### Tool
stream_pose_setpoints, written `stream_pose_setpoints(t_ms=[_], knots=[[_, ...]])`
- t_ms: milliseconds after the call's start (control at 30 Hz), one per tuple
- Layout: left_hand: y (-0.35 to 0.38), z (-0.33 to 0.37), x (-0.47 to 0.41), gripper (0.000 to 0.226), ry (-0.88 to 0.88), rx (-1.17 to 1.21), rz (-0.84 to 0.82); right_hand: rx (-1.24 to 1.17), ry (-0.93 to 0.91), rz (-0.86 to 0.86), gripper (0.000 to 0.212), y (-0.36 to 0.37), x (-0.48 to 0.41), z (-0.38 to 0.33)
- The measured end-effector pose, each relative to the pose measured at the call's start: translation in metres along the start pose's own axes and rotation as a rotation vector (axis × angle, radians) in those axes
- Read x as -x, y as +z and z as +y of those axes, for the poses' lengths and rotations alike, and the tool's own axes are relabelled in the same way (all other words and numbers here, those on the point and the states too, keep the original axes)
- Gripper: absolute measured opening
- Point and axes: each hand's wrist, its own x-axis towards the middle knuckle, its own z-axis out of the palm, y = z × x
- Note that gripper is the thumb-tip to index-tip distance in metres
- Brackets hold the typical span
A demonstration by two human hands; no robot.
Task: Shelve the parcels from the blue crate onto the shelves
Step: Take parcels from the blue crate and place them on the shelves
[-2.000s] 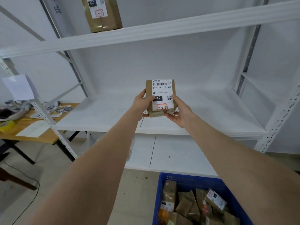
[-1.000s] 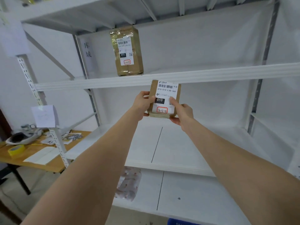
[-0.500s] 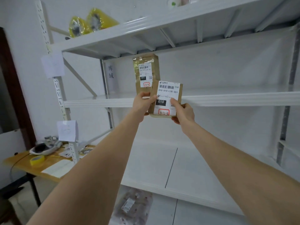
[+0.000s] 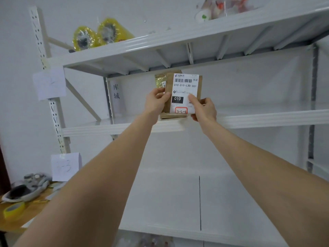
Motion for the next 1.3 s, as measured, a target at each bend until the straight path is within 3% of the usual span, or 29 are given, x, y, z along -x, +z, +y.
stream_pose_setpoints(t_ms=[367,567,667,867,1300], knots=[[-0.077,-0.024,-0.052,0.030,0.013,0.037,0.144,0.142,-0.075,-0.158,0.023,0.097,-0.019,0.005],[-0.111,-0.046,-0.078,0.032,-0.015,-0.003,0.185,0.263,-0.130,-0.171,0.026,0.139,-0.025,0.013],[-0.125,-0.059,-0.094,0.036,-0.018,-0.041,0.141,0.325,-0.155,-0.154,0.034,0.156,-0.031,0.018],[-0.149,-0.090,-0.135,0.056,0.046,-0.128,-0.024,0.495,-0.171,-0.113,0.020,0.199,-0.048,0.032],[-0.170,-0.143,-0.194,0.080,0.008,-0.241,-0.241,0.762,-0.128,0.045,0.028,0.234,-0.051,0.057]])
